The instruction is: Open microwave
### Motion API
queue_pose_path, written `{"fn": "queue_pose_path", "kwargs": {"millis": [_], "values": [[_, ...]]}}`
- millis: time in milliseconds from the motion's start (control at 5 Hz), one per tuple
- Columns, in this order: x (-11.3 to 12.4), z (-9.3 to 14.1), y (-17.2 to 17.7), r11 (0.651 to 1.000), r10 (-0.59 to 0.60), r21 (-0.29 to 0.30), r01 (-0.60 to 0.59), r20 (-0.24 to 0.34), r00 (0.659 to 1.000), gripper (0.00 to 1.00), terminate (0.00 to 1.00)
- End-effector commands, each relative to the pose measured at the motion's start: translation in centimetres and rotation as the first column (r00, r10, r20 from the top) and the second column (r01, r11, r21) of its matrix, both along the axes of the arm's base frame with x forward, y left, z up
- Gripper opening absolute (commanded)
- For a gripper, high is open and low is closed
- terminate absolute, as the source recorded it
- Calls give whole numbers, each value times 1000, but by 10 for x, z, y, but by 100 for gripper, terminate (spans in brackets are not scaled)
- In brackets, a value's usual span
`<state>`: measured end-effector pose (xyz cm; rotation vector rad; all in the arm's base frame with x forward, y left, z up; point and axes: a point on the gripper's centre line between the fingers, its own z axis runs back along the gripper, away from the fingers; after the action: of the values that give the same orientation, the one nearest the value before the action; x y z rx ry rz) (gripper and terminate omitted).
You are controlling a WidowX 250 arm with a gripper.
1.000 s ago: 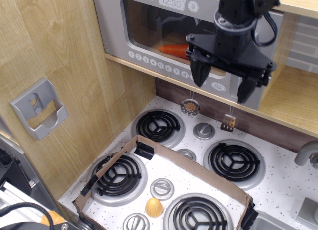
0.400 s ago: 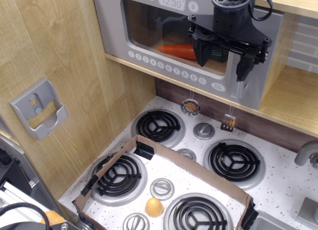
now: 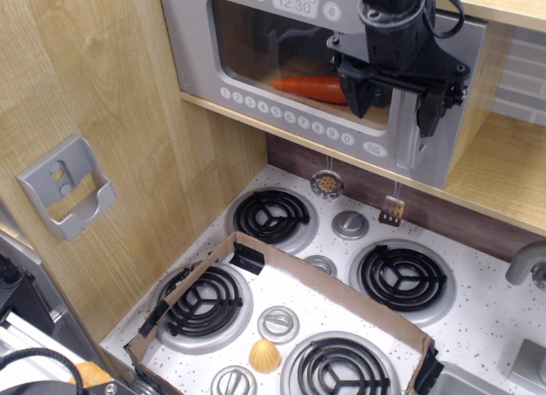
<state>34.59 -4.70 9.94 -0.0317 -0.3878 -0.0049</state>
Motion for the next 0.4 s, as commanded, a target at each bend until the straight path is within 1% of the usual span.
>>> {"fn": "queue_pose_path", "kwargs": {"millis": [0, 200], "values": [[5, 24, -3, 1000, 12, -23, -9, 94, 995, 0, 0], [1, 25, -2, 1000, 22, -9, -21, 71, 997, 0, 0]]}}
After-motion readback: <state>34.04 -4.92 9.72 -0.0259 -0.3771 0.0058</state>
